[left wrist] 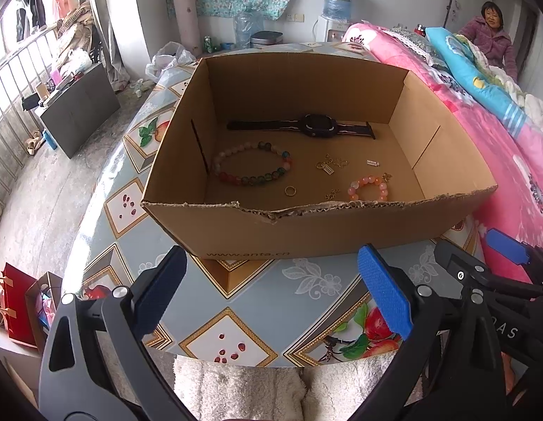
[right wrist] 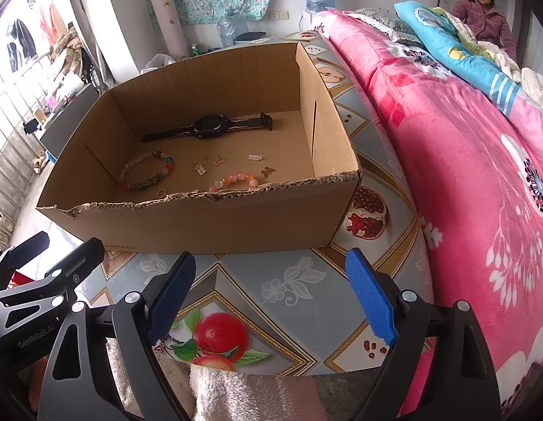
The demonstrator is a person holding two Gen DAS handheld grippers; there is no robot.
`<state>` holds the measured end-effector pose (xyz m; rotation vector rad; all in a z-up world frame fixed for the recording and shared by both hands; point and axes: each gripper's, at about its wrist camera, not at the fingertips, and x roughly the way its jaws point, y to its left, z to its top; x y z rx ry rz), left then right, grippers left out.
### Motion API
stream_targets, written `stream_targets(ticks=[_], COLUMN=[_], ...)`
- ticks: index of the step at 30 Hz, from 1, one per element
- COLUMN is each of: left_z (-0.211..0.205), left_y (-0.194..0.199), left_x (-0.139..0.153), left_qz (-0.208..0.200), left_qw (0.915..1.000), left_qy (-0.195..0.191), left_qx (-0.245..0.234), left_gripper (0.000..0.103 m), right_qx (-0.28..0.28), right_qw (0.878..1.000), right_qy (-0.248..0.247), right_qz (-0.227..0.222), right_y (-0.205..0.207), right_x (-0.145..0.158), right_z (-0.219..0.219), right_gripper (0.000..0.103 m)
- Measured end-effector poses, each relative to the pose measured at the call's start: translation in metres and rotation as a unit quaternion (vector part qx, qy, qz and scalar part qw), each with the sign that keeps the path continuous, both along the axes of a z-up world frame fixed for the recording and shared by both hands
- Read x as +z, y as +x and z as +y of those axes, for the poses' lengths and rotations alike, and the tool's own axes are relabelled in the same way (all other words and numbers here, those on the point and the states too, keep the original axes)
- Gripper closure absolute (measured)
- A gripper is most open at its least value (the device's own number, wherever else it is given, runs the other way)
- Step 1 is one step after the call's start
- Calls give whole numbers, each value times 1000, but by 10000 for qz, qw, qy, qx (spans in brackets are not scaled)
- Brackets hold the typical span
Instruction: Organize jewelry
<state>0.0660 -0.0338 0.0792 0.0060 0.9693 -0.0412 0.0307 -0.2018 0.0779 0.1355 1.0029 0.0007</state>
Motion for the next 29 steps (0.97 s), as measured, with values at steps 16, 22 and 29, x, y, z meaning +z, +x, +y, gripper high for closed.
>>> stream_targets(ticks=[16, 22, 29], left_z=[3, 2, 1], left_y=[2, 4, 6], left_x=[-1, -2, -5], left_qz=[21, 52, 108], left_qw=[10000, 10000, 9999], left_qy=[-42, -76, -92], left_qx=[8, 11, 2], left_gripper=[9, 9, 9], right_qx=[25, 40, 15], right_qw=[10000, 10000, 10000], right_qy=[-23, -27, -19], right_qz=[5, -10, 10], right_y=[1, 2, 4], right_x=[0, 0, 0], right_z=[2, 3, 0], right_gripper=[18, 18, 18])
